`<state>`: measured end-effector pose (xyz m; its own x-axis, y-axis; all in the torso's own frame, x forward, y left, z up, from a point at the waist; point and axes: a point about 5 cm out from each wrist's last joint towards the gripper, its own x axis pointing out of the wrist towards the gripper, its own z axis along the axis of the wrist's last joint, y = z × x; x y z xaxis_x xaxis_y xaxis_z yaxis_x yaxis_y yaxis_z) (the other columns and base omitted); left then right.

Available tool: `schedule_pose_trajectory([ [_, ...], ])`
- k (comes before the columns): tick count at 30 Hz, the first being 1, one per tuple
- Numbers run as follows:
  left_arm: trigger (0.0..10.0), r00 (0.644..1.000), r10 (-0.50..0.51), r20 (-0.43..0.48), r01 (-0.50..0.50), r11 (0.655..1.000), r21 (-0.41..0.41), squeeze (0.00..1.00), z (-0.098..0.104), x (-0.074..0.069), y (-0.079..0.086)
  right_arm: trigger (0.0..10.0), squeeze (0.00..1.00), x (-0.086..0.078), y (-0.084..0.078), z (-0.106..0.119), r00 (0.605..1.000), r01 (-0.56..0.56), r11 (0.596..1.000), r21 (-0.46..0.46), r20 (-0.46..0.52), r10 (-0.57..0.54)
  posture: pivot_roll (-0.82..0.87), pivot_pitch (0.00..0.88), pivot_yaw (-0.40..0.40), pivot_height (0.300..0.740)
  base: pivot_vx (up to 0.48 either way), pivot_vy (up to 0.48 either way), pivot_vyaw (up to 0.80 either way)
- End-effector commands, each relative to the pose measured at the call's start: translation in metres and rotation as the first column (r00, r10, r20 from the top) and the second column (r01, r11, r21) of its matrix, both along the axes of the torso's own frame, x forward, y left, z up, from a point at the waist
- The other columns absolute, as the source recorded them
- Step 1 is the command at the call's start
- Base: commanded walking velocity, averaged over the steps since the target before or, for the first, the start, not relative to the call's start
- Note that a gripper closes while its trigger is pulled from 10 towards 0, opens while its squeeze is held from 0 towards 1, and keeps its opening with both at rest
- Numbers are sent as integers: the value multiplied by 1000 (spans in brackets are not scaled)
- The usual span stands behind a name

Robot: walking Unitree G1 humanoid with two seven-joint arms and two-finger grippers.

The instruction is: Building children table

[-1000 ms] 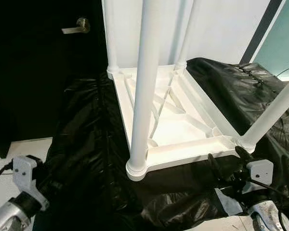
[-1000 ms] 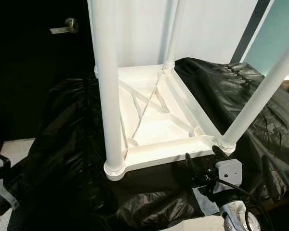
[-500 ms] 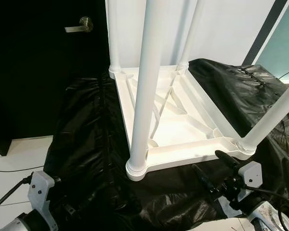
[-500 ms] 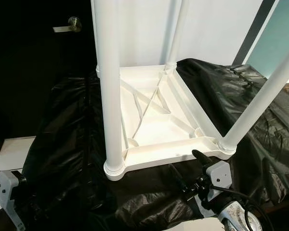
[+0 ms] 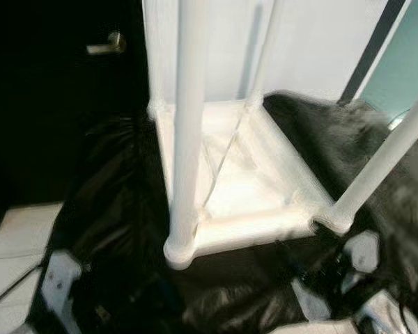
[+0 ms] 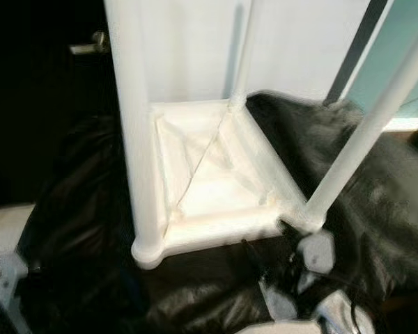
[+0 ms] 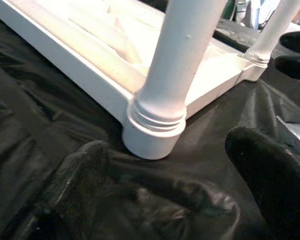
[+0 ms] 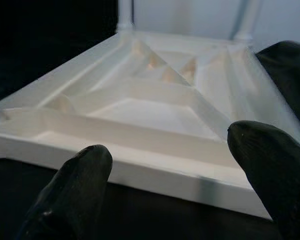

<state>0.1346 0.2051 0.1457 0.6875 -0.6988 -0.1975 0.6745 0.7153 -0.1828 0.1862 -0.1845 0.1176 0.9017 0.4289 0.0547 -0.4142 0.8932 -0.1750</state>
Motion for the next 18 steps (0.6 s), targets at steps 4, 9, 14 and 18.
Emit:
schedule_pose_trajectory([
  [4,10000,951,-309,16,309,948,-71,0,7,-15,-8,10000,0,2,-8,-2,1000,13,1000,-15,-14,-13,49,0,-64,740,0,-480,0],
  [9,10000,959,-283,-16,280,954,-105,0,8,-17,-5,10000,0,4,-7,1,1000,4,1000,-18,-11,-4,57,0,-71,740,0,-288,0],
  [14,10000,959,-281,-28,277,955,-108,0,9,-20,-5,10000,0,9,-6,7,1000,-9,1000,-24,-2,9,57,0,-71,740,0,0,0],
  [18,10000,964,-267,-18,264,959,-100,0,9,-18,-4,10000,0,11,-7,7,1000,-9,1000,-25,-2,9,57,0,-71,740,0,0,0],
])
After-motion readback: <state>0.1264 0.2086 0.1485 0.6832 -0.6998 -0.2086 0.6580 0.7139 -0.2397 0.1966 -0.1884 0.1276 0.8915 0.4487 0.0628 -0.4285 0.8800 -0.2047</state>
